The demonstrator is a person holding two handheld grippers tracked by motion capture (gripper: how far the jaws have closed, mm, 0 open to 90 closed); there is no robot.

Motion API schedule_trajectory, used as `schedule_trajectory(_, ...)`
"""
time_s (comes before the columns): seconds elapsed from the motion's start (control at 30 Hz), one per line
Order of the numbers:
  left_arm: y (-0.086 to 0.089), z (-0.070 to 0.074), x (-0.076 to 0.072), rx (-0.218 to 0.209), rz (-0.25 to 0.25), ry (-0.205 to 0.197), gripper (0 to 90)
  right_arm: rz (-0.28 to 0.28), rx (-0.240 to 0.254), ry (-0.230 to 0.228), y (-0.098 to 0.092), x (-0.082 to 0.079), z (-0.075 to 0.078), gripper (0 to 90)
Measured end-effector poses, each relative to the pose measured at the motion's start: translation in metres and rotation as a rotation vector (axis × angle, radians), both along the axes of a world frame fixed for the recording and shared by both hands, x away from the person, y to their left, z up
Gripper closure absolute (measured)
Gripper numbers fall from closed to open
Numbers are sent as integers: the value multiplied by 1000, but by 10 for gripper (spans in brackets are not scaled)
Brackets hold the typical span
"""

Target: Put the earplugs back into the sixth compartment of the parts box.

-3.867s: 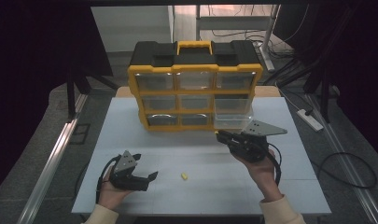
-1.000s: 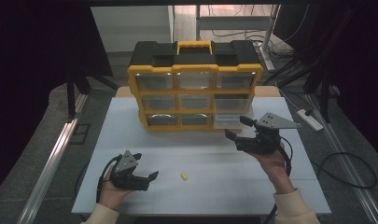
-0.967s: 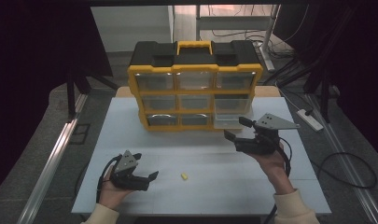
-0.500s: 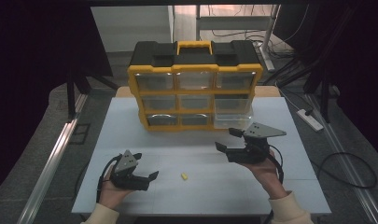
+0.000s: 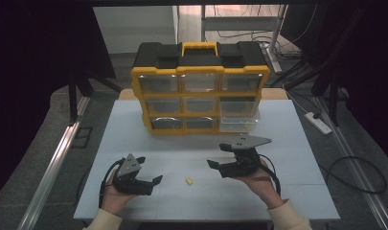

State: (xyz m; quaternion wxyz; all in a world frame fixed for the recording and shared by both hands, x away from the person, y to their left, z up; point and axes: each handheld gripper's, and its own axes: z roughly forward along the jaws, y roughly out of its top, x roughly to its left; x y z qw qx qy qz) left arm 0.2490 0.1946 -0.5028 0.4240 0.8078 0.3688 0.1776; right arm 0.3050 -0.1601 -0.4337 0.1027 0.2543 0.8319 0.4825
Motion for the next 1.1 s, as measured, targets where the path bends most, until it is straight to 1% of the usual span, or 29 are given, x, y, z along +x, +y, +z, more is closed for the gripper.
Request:
schedule_trajectory(0.17,0,0,0,6,-2,0,75,24,-44,21,11,-2,-11,255)
schedule_trajectory(0.37,-1,0,0,5,-1,1,75,33,-67,39,17,-1,-19,254)
schedule_trajectory(0.4,-1,0,0,5,-3,2,75,42,-80,41,21,-2,-22,253)
schedule_trajectory(0.5,-1,0,0,8,-4,2,75,51,-87,43,24,-3,-24,253)
schedule_trajectory(0.63,-2,0,0,9,-6,1,75,62,-111,68,31,-2,-32,250)
schedule_trajectory(0.7,-2,0,0,8,-5,0,75,65,-117,72,33,-2,-34,250)
schedule_trajectory(0.83,-2,0,0,11,-6,2,75,71,-154,83,41,-2,-41,248)
schedule_trajectory(0.87,-2,-1,0,12,-7,3,75,69,-174,86,45,-1,-45,248)
schedule_trajectory(0.9,-2,-1,0,14,-8,3,75,69,-174,86,45,-1,-45,248)
schedule_trajectory(1.03,-3,-1,0,15,-8,2,75,65,-196,107,52,1,-53,247)
schedule_trajectory(1.1,-3,-1,0,15,-8,2,75,70,-220,118,59,1,-59,241)
